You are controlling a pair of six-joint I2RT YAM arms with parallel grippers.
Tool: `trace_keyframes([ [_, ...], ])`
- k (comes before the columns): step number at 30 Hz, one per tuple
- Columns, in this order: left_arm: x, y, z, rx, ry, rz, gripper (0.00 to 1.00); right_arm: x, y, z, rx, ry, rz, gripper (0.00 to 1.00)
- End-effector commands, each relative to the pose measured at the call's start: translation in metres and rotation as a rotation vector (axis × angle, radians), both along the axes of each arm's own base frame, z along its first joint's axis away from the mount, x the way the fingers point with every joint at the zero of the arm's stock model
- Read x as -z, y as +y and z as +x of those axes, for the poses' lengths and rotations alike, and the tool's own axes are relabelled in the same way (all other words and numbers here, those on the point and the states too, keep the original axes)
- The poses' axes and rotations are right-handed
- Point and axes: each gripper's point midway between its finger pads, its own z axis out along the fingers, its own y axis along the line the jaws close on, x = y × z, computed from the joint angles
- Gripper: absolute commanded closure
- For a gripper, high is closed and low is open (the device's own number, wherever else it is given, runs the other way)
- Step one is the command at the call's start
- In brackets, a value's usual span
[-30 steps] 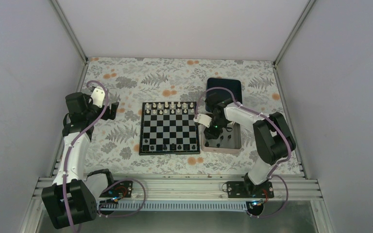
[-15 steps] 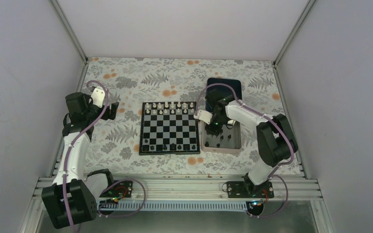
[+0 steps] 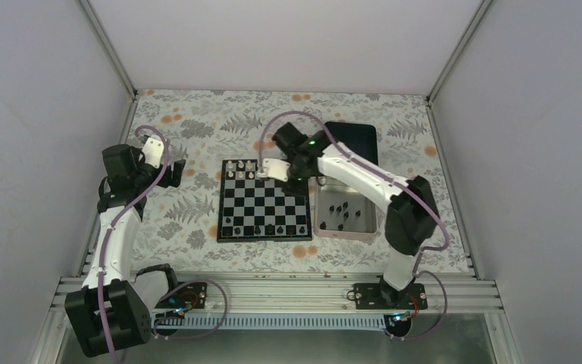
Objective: Set up the chess pieces on the board
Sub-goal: Pick up the chess piece from the storage box, then place the chess piece on the chessboard.
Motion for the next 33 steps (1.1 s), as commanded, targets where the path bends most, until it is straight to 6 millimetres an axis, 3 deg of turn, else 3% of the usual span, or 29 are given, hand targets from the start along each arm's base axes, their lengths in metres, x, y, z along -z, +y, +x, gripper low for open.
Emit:
trace_keyframes([
  [1, -0.004, 0.0, 0.001, 0.003, -0.019, -0.005, 0.0, 0.006, 0.047, -0.018, -0.138, 0.012, -0.017, 0.93],
  [9, -0.004, 0.0, 0.001, 0.003, -0.019, -0.005, 0.0, 0.039, 0.121, -0.04, -0.293, -0.022, -0.046, 0.92],
  [13, -0.004, 0.0, 0.001, 0.003, -0.021, -0.004, 0.0, 0.055, 0.142, -0.04, -0.326, -0.036, -0.06, 0.92],
  [20, -0.005, 0.0, 0.001, 0.005, -0.025, -0.004, 0.0, 0.079, 0.158, -0.04, -0.352, -0.032, -0.089, 0.92],
  [33, -0.006, 0.0, 0.0, 0.005, -0.029, -0.003, 0.0, 0.084, 0.164, -0.06, -0.391, 0.021, -0.088, 0.92],
])
